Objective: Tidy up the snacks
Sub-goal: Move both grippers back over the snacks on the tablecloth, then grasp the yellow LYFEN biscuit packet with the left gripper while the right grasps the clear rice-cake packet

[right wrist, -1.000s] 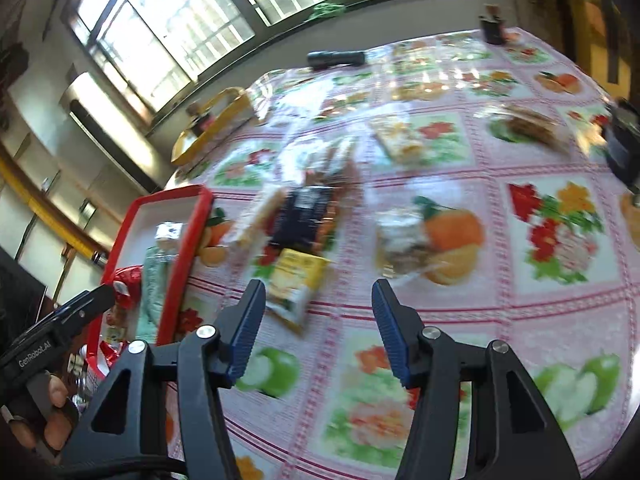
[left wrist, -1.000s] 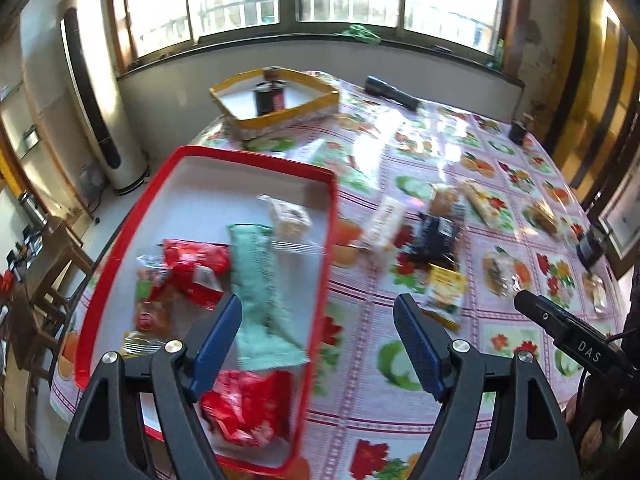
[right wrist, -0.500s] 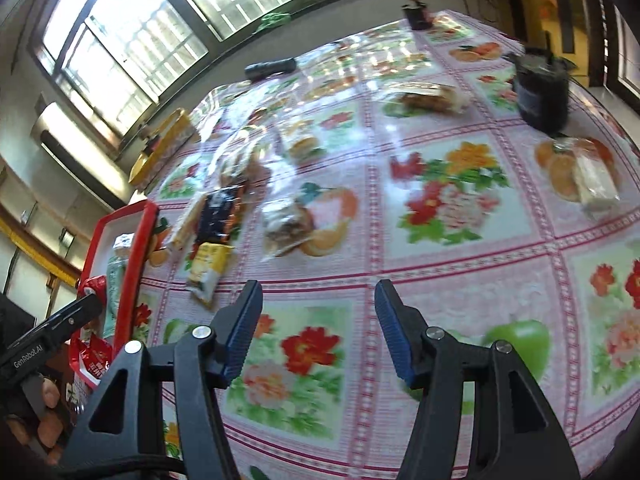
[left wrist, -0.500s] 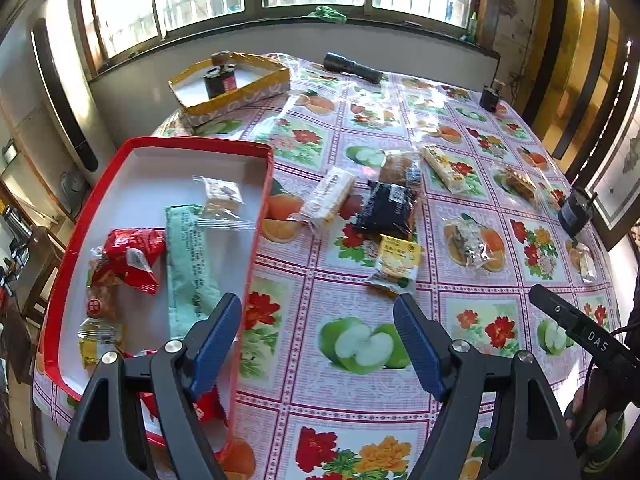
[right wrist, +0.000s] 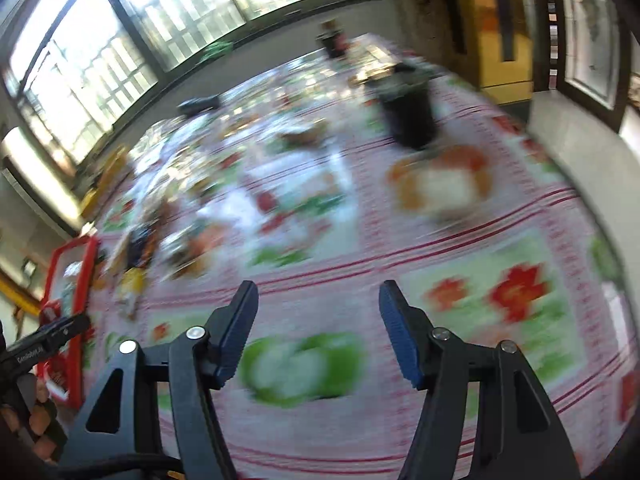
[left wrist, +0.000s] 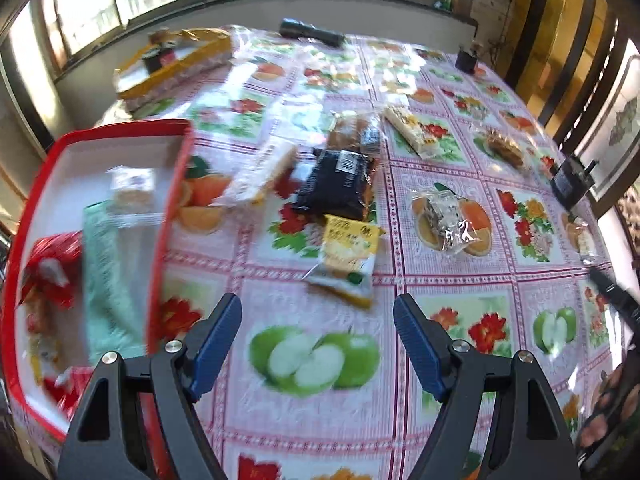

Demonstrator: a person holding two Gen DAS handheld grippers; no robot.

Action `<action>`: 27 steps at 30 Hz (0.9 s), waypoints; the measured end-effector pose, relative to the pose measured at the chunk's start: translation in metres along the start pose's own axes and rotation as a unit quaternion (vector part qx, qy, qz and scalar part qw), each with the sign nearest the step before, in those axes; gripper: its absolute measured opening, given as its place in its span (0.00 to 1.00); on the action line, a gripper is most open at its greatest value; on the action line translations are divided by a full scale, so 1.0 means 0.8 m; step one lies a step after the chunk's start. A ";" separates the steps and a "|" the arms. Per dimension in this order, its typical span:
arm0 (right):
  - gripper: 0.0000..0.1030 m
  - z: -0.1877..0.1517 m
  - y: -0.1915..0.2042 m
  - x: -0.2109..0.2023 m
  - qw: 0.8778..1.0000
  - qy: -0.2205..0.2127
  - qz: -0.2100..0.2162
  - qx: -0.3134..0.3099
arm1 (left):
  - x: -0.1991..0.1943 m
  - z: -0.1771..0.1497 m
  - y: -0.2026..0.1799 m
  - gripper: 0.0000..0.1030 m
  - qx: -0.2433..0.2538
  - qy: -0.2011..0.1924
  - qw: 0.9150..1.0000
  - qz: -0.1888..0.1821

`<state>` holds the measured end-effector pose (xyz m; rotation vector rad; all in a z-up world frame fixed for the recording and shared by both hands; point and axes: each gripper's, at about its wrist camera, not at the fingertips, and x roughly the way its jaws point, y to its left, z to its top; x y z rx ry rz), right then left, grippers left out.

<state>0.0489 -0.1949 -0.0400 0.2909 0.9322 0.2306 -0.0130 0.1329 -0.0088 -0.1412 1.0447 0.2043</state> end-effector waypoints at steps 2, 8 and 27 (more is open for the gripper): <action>0.66 0.019 -0.028 -0.003 1.000 -0.012 -0.021 0.019 | 0.017 0.010 -0.006 0.76 0.003 0.013 1.000 -0.006; 0.69 0.057 -0.049 0.018 0.998 0.000 -0.065 0.008 | 0.063 0.025 -0.020 0.76 0.010 0.046 0.999 0.004; 0.32 0.031 0.036 0.028 0.993 0.002 -0.044 -0.108 | 0.044 0.011 -0.003 0.37 -0.007 0.022 1.000 -0.016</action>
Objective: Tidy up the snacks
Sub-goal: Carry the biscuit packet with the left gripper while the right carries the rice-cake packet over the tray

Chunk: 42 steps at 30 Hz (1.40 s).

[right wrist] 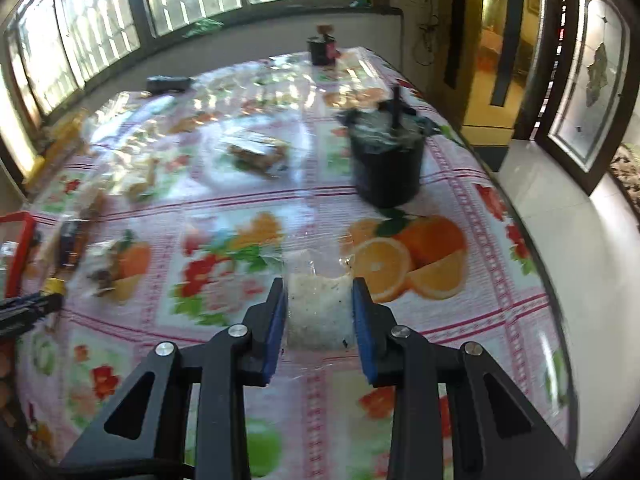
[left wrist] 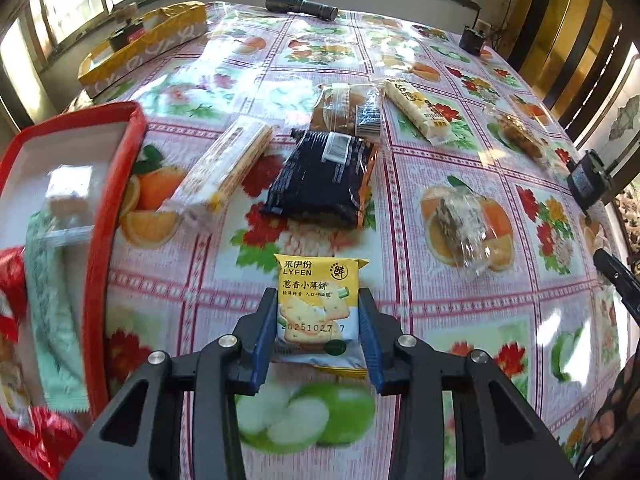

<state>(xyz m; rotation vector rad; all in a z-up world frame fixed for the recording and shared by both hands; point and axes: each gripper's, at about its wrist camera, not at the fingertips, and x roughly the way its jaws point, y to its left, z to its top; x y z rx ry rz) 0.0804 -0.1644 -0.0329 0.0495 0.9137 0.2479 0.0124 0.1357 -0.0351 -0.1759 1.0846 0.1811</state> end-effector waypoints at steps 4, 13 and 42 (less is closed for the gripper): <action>0.32 -0.016 0.044 -0.018 0.998 -0.001 0.069 -0.005 | -0.029 -0.018 0.011 0.37 -0.012 -0.017 1.000 0.010; 0.33 -0.037 0.164 -0.036 0.982 0.012 0.173 -0.070 | -0.106 -0.042 0.069 0.37 -0.048 -0.082 0.993 0.064; 0.33 -0.035 0.357 -0.038 0.945 0.037 0.278 -0.166 | -0.155 -0.069 0.218 0.37 -0.173 -0.123 0.973 0.093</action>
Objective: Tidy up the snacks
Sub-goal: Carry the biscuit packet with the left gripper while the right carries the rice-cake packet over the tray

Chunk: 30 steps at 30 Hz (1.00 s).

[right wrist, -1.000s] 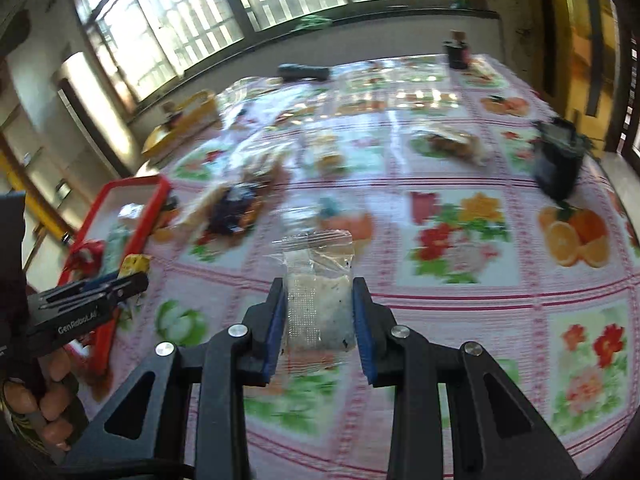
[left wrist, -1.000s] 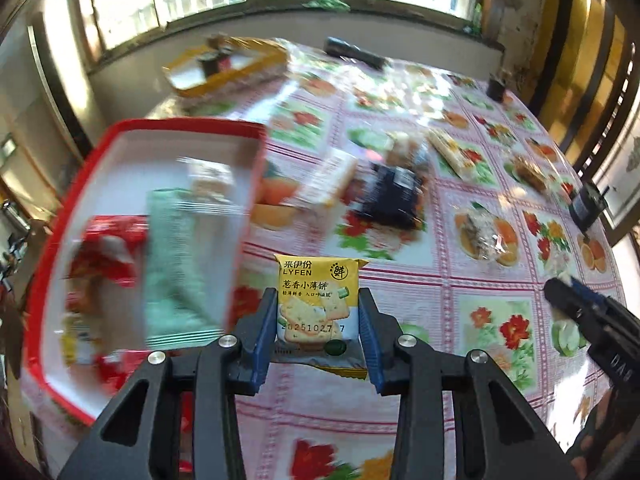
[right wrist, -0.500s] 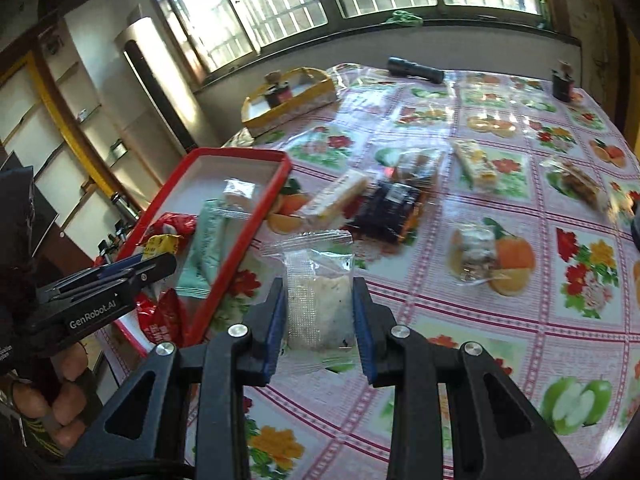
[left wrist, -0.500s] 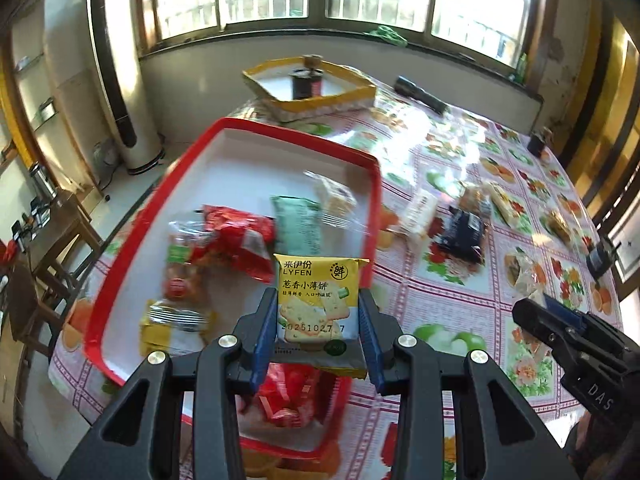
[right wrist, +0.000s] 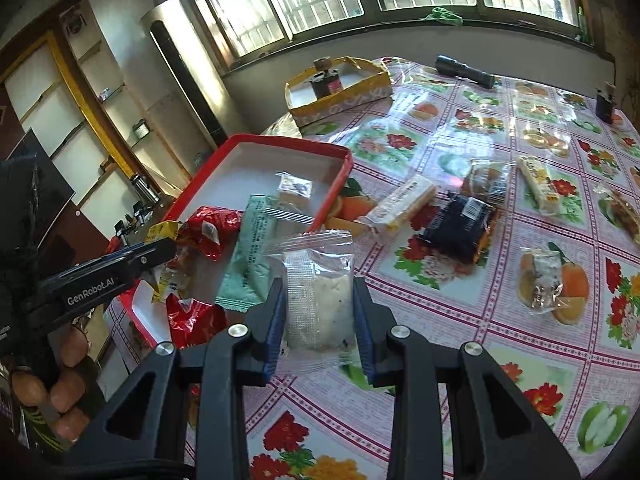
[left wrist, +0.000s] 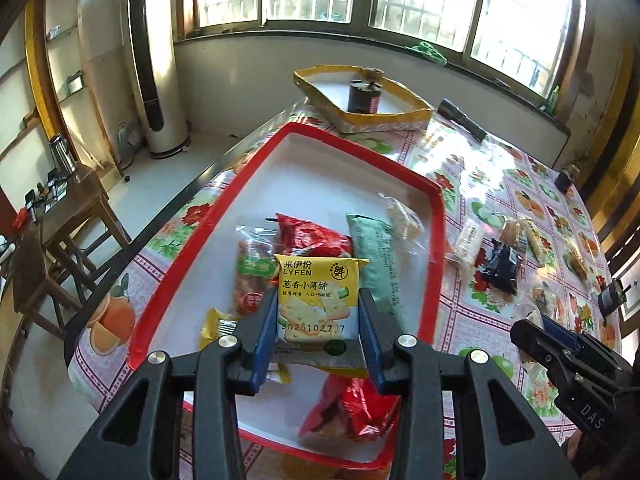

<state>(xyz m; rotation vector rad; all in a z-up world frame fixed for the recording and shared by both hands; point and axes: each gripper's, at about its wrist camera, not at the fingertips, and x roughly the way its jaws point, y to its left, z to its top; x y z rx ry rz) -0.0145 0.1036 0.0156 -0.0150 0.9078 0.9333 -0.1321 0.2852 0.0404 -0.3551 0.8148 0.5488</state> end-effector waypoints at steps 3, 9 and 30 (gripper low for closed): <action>0.33 0.002 0.007 0.007 1.000 0.003 0.005 -0.004 | 0.003 0.000 0.003 0.37 -0.001 0.002 1.000 0.002; 0.33 0.006 0.018 0.017 1.000 0.008 0.014 -0.010 | 0.008 0.002 0.008 0.37 -0.005 0.007 1.000 0.001; 0.33 0.044 0.043 0.117 0.999 0.040 0.018 -0.020 | 0.040 0.011 0.024 0.37 -0.009 0.024 1.000 0.013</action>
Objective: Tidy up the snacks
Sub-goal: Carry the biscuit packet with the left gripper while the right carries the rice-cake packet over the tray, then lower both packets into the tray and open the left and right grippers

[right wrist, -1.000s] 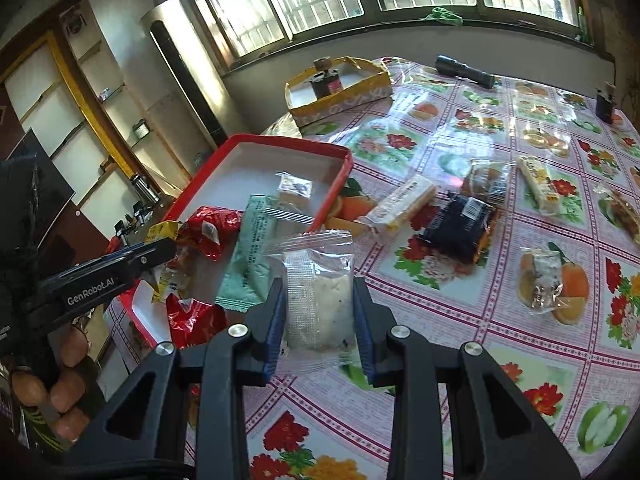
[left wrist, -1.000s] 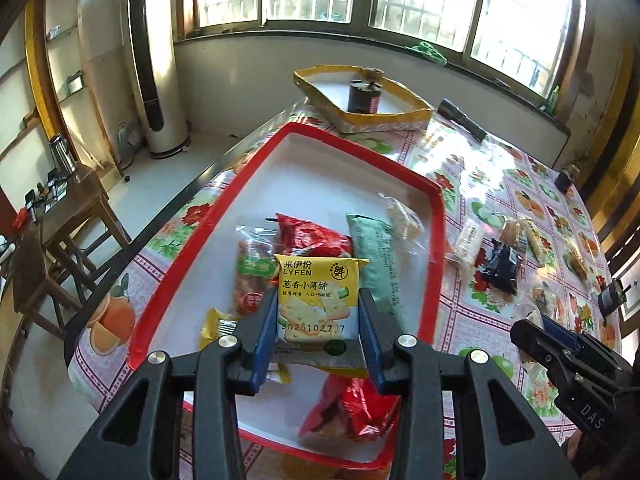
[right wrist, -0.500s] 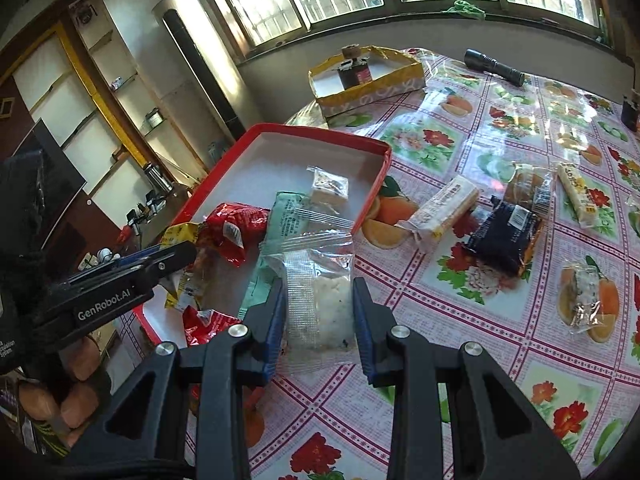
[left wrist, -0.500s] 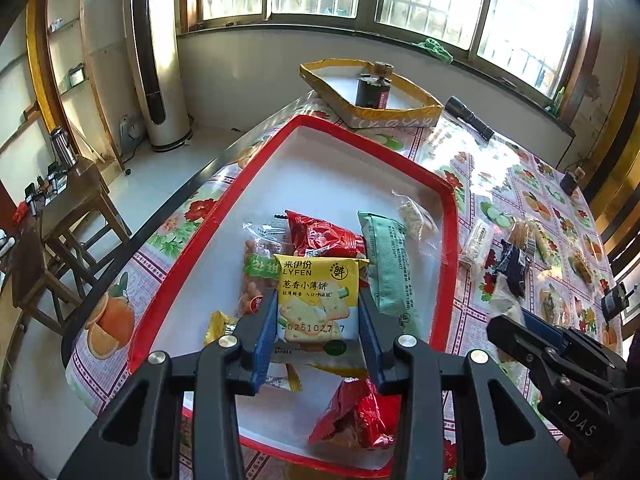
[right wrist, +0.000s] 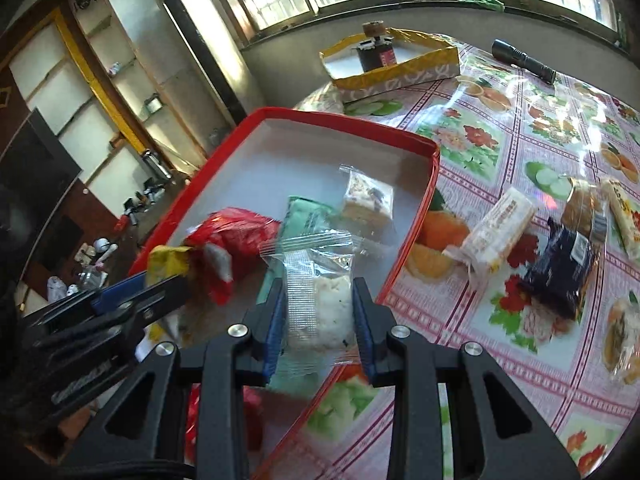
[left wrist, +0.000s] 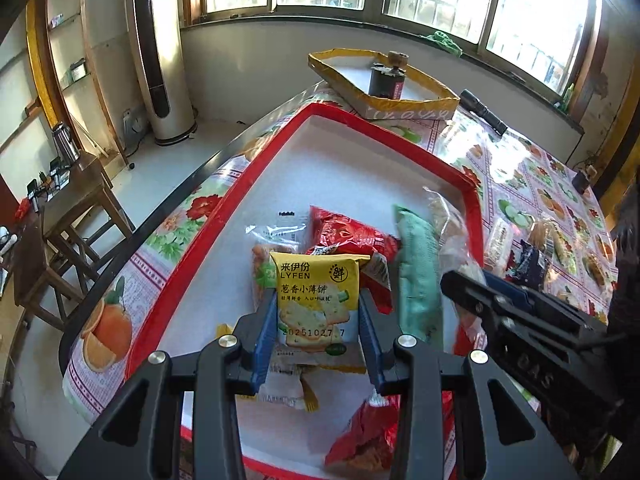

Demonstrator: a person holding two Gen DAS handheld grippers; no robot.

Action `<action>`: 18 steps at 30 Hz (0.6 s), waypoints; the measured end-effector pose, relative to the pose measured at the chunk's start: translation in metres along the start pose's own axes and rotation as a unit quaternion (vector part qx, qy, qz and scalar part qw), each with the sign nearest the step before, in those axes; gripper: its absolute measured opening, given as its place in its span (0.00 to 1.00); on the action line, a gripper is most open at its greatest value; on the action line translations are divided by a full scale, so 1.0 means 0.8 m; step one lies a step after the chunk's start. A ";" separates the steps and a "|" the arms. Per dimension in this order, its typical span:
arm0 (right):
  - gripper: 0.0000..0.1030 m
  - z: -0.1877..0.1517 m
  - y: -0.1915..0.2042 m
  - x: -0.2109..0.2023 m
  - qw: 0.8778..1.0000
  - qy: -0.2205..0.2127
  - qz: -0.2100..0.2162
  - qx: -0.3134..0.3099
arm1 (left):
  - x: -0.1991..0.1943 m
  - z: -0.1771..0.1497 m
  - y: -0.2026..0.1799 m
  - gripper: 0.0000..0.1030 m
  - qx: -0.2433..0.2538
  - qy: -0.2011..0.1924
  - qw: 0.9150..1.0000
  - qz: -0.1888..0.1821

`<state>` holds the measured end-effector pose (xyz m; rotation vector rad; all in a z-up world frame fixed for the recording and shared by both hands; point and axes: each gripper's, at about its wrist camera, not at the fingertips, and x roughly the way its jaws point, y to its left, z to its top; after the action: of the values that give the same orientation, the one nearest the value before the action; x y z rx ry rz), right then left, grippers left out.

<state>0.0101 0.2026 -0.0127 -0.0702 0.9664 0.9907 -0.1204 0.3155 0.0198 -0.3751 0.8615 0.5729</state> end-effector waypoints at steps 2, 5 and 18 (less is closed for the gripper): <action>0.33 0.007 -0.004 0.006 1.000 -0.002 -0.006 0.002 | 0.005 0.004 0.000 0.37 -0.001 0.001 1.000 0.001; 0.33 0.017 -0.006 0.015 1.000 -0.002 -0.006 0.002 | 0.013 0.007 0.000 0.37 -0.001 0.004 1.000 0.005; 0.44 -0.002 0.001 -0.001 1.000 0.002 -0.001 -0.006 | -0.017 0.000 0.005 0.57 -0.009 -0.013 1.000 -0.011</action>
<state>0.0087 0.2018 -0.0127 -0.0826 0.9650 0.9946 -0.1298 0.3146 0.0303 -0.3931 0.8276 0.5655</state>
